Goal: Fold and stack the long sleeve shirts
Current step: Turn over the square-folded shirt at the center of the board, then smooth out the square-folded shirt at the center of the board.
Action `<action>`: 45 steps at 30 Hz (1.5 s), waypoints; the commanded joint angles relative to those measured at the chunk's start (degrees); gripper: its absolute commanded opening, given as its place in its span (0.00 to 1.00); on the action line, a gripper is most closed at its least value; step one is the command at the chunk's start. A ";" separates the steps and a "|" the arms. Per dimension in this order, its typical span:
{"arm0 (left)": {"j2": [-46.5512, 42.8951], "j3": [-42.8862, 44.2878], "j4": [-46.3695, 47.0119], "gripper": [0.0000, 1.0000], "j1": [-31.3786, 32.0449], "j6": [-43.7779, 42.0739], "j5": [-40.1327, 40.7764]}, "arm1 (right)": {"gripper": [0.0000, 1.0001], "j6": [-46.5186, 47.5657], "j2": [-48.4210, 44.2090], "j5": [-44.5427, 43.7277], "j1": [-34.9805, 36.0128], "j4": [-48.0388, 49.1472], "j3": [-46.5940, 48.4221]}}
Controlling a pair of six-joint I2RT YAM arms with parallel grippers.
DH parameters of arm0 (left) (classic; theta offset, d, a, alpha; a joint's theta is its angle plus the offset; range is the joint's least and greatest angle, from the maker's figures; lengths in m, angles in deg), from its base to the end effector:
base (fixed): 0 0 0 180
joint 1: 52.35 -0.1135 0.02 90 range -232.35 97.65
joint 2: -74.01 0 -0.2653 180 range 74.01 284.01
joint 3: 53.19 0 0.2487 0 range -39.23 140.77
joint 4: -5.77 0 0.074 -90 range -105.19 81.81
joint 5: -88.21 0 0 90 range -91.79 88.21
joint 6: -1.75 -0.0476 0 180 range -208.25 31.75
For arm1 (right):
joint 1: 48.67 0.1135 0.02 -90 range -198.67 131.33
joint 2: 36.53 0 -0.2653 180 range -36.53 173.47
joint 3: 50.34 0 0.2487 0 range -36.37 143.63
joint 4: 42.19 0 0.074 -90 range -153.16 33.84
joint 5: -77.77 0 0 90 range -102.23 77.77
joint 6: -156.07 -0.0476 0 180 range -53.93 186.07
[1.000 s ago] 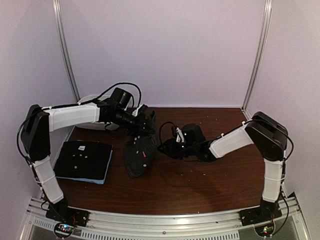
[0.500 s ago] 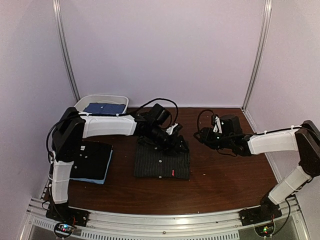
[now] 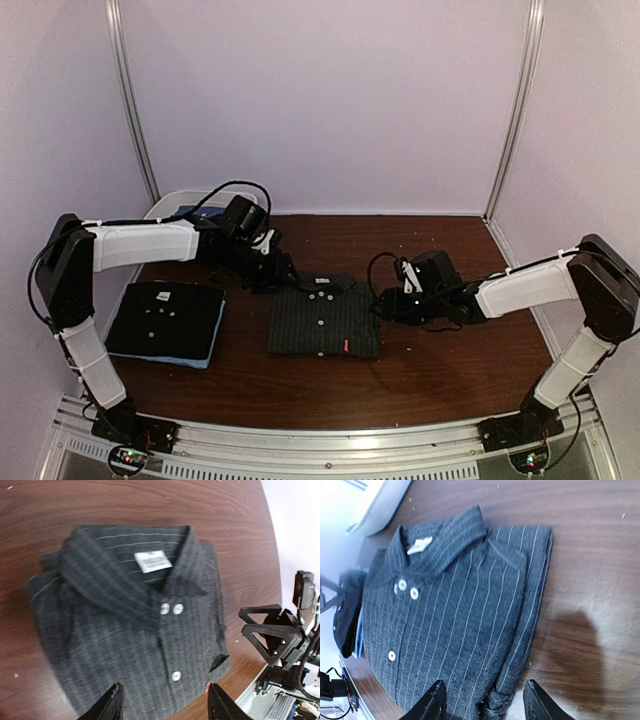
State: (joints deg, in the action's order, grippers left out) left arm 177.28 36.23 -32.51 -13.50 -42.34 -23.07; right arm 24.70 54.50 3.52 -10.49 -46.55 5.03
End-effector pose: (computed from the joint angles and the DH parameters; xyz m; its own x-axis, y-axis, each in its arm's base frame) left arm 0.2968 -0.2612 0.2188 -0.9722 -0.0763 -0.2213 0.0859 0.7634 -0.6403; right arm 0.2424 0.2071 0.1567 -0.8805 0.1168 -0.4594 -0.2350 0.7340 0.6371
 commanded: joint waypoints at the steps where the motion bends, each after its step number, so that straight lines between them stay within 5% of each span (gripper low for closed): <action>1: -3.86 -7.72 -0.21 0.57 -1.73 -2.51 4.20 | 0.51 1.26 1.95 -0.22 2.17 -1.30 2.13; 17: -1.06 -12.36 5.00 0.43 -1.88 -3.11 3.74 | 0.34 1.75 6.40 -0.09 3.31 -1.20 3.42; 28: -2.49 -17.94 6.23 0.30 5.92 4.48 2.11 | 0.00 2.43 3.46 -0.20 3.26 -1.53 -4.17; 34: -6.31 -22.13 5.72 0.30 8.71 8.37 6.40 | 0.02 3.44 -3.36 -1.95 3.13 -5.41 -7.12; 40: -11.55 -20.88 3.39 0.37 4.92 6.80 12.76 | 0.27 4.98 -8.76 -4.01 2.41 -9.16 -3.11; 45: -12.30 -20.40 4.63 0.39 0.46 3.78 12.25 | 0.35 7.16 -7.80 -4.76 -0.91 -8.52 0.50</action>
State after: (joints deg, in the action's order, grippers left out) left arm 165.76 14.57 -29.19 -10.35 -36.04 -12.60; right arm 29.49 46.39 1.33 -9.20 -54.75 2.15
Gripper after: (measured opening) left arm 0.388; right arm 0.337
